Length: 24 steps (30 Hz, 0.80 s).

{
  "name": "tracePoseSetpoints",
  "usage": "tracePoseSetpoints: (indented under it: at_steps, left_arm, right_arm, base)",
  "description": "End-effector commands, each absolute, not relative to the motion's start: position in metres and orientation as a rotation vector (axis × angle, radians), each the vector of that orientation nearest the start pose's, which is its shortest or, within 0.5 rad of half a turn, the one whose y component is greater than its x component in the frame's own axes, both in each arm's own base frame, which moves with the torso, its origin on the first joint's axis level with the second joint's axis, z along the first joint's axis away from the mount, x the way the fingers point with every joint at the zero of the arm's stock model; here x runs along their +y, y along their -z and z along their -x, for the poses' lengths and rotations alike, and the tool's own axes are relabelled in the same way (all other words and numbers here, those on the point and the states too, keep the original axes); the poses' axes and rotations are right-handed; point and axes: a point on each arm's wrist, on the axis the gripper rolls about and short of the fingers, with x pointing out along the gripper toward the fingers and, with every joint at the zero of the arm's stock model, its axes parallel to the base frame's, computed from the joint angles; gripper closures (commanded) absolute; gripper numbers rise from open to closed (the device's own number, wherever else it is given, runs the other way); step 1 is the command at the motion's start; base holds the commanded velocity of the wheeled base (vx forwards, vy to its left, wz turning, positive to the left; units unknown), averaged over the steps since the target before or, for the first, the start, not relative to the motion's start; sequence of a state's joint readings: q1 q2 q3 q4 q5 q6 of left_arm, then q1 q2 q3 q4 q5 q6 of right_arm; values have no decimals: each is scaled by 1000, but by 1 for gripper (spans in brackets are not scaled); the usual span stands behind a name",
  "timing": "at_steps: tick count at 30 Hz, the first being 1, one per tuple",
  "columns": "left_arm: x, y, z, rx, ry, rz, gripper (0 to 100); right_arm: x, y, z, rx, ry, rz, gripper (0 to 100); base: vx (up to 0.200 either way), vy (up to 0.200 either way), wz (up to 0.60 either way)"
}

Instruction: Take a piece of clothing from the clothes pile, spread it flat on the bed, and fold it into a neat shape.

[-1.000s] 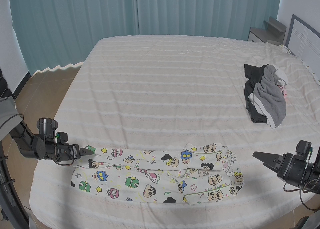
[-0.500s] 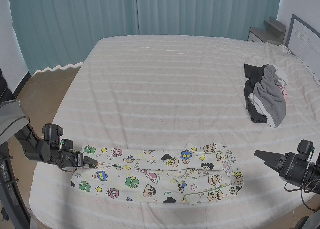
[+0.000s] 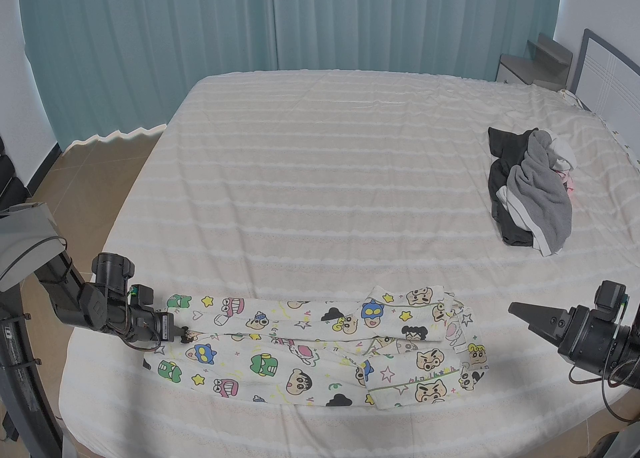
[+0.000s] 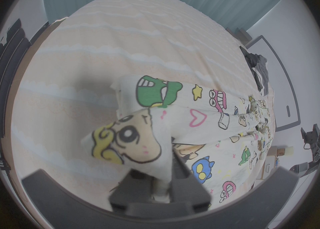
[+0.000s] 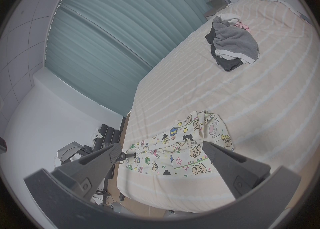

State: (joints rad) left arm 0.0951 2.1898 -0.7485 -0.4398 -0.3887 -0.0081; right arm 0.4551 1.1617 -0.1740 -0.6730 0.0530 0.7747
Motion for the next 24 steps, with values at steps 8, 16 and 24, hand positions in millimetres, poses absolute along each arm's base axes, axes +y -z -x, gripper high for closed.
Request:
tracePoseSetpoints:
  at_steps: [8,16,24]
  left_arm:
    - [29,-12,-313,951,242,255,100]
    - [49,-37,-302,926,194,275,100]
    - [82,-49,-293,881,130,311,100]
  right_arm:
    - [61,-138,-123,493,-353,-689,0]
    - [61,-139,-123,487,-356,-690,0]
    - [61,-139,-123,490,-353,-690,0]
  base:
    - [0,0,0]
    - [0,0,0]
    - [0,0,0]
